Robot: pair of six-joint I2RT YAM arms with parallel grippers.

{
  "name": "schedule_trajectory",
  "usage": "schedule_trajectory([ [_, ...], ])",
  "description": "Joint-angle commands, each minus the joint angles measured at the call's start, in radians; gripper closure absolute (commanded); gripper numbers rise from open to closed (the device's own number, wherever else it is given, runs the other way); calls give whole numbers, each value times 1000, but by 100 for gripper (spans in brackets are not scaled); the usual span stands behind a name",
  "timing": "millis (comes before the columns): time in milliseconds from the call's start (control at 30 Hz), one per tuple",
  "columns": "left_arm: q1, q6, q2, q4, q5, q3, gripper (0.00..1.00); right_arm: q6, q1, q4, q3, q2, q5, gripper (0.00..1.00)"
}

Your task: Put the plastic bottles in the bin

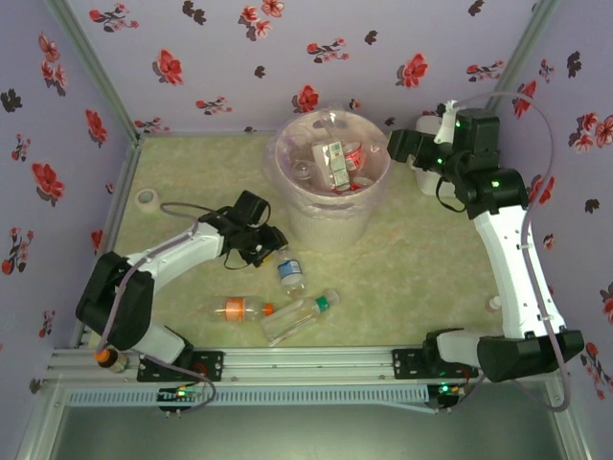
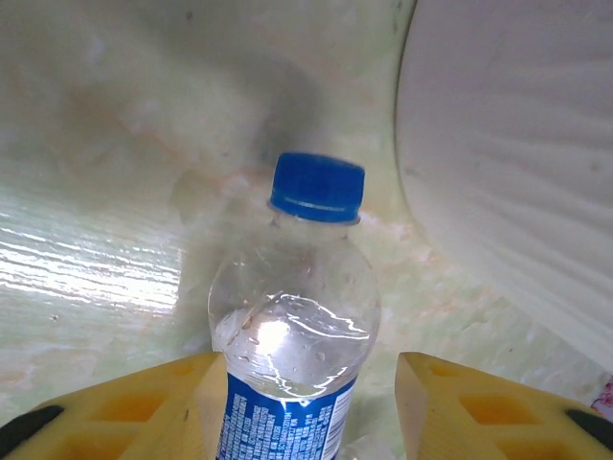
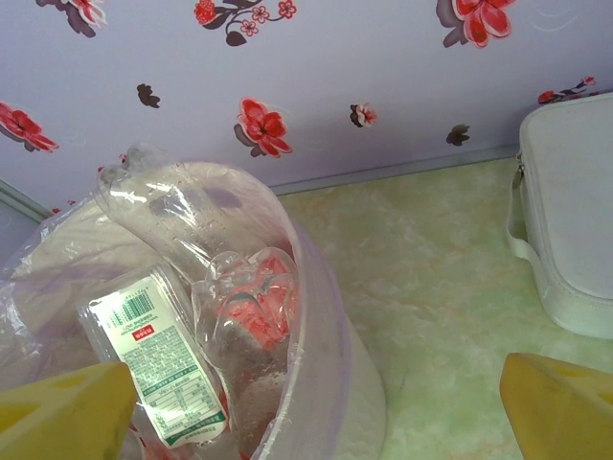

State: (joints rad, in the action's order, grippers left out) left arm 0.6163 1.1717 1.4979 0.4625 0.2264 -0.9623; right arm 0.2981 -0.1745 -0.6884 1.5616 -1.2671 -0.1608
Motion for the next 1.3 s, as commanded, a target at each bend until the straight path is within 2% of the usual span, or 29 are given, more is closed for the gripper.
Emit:
schedule_trajectory([
  [0,-8,-29,-29,66,8,-32,38,13,7,29,44,-17,-1,2],
  [67,17,-23,-23,76,32,-28,22,13,6,26,42,-18,3,2],
  [200,100,-36,-7,73,41,-12,3,6,6,19,34,-16,18,2],
  [433,196,-21,23,34,37,31,1,12,7,18,35,-23,3,2],
  [633,200,-20,49,-14,40,74,13,34,6,37,32,-20,-16,2],
  [767,198,-40,63,-9,39,68,29,35,6,38,37,-6,-15,2],
  [900,197,-54,22,25,-20,72,45,34,6,25,56,0,-20,2],
  [1067,162,-83,-40,98,-89,55,55,56,6,40,71,10,-30,3],
  [1167,109,-146,-105,197,-140,8,57,84,4,70,86,14,-61,5],
  [1267,35,-223,-196,326,-237,-75,61,120,-5,97,116,2,-140,9],
])
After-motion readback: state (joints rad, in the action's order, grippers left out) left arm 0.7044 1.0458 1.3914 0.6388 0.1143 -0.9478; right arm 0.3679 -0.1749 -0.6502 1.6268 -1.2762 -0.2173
